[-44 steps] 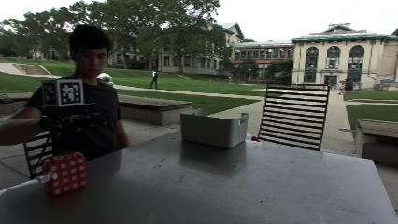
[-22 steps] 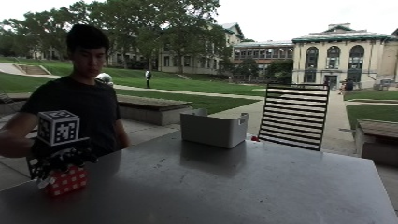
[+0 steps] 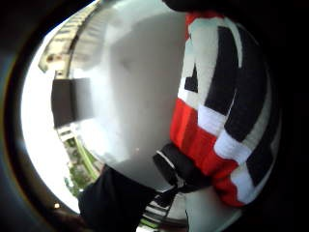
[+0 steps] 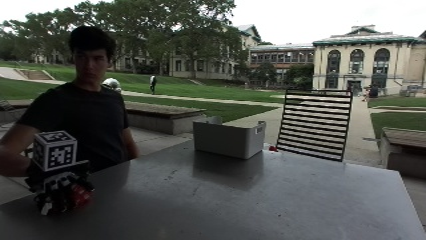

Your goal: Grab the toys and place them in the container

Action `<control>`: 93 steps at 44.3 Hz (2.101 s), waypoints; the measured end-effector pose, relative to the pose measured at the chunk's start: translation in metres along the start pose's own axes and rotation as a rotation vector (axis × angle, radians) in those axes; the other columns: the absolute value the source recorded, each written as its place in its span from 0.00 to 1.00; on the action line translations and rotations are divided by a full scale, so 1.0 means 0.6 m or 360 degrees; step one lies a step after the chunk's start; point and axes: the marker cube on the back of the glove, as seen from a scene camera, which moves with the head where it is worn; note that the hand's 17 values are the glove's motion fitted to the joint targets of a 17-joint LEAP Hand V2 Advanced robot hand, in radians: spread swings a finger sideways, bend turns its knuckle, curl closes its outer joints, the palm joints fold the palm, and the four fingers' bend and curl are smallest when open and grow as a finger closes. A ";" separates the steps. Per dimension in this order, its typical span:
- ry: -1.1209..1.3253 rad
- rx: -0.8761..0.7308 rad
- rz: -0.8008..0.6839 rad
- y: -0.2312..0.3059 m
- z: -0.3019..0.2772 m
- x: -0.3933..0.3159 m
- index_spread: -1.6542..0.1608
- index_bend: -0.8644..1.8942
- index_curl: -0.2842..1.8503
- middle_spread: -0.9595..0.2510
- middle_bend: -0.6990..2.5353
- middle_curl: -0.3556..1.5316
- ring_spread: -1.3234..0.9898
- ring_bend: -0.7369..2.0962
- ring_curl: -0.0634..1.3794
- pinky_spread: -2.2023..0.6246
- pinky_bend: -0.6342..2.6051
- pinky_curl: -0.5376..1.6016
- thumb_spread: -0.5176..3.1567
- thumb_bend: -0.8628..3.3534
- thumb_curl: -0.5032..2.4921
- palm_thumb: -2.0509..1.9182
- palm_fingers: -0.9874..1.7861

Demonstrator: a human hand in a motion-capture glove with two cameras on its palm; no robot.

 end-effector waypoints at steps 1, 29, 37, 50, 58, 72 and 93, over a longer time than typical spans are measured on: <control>0.0013 0.0009 0.0000 0.000 -0.001 0.000 0.70 0.37 0.28 0.72 0.27 0.31 0.51 0.51 0.26 0.69 0.56 0.40 0.48 0.27 0.28 0.66 0.56; -0.0101 0.0226 0.0224 -0.005 -0.023 -0.003 0.74 0.47 0.32 0.59 0.53 0.48 0.43 0.66 0.38 0.59 0.41 0.38 0.41 0.36 0.39 0.80 0.87; -0.0178 0.0197 0.0253 -0.014 -0.048 -0.005 0.78 0.55 0.37 0.61 0.55 0.48 0.45 0.66 0.38 0.61 0.40 0.39 0.50 0.41 0.40 0.80 0.86; -0.0132 0.0289 0.0349 -0.038 -0.183 -0.064 0.77 0.47 0.38 0.57 0.50 0.46 0.42 0.67 0.37 0.61 0.45 0.42 0.39 0.32 0.42 0.69 0.73; -0.0109 0.0393 0.0408 -0.069 -0.282 -0.109 0.74 0.41 0.38 0.51 0.48 0.46 0.40 0.66 0.37 0.61 0.47 0.43 0.36 0.30 0.44 0.67 0.72; -0.0122 0.0569 0.0306 -0.151 -0.494 -0.230 0.70 0.36 0.39 0.46 0.46 0.47 0.38 0.65 0.36 0.61 0.48 0.44 0.32 0.28 0.46 0.68 0.72; -0.0135 0.0608 -0.0072 -0.178 -0.655 -0.588 0.68 0.36 0.39 0.42 0.44 0.50 0.38 0.65 0.37 0.61 0.48 0.44 0.31 0.27 0.50 0.68 0.71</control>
